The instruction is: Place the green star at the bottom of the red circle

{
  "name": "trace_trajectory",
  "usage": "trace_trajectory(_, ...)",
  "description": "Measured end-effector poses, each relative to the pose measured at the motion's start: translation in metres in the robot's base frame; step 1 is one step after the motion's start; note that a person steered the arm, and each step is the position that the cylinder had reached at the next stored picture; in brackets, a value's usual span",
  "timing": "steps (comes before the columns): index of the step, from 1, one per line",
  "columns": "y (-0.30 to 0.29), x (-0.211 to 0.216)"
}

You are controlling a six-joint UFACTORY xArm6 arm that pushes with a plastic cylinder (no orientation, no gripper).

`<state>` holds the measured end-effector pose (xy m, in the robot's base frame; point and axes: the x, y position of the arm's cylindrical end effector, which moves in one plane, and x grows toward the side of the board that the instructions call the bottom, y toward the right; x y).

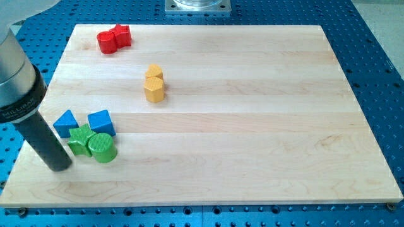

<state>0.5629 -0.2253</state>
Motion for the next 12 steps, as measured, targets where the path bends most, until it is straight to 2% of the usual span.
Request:
trace_trajectory(1,0.011,-0.01)
trace_trajectory(2,0.053,-0.009)
trace_trajectory(3,0.059,-0.057)
trace_trajectory(4,0.056,-0.082)
trace_trajectory(5,0.05,-0.058)
trace_trajectory(6,0.037,-0.107)
trace_trajectory(7,0.037,-0.133)
trace_trajectory(9,0.017,-0.088)
trace_trajectory(10,0.009,-0.101)
trace_trajectory(12,0.02,-0.164)
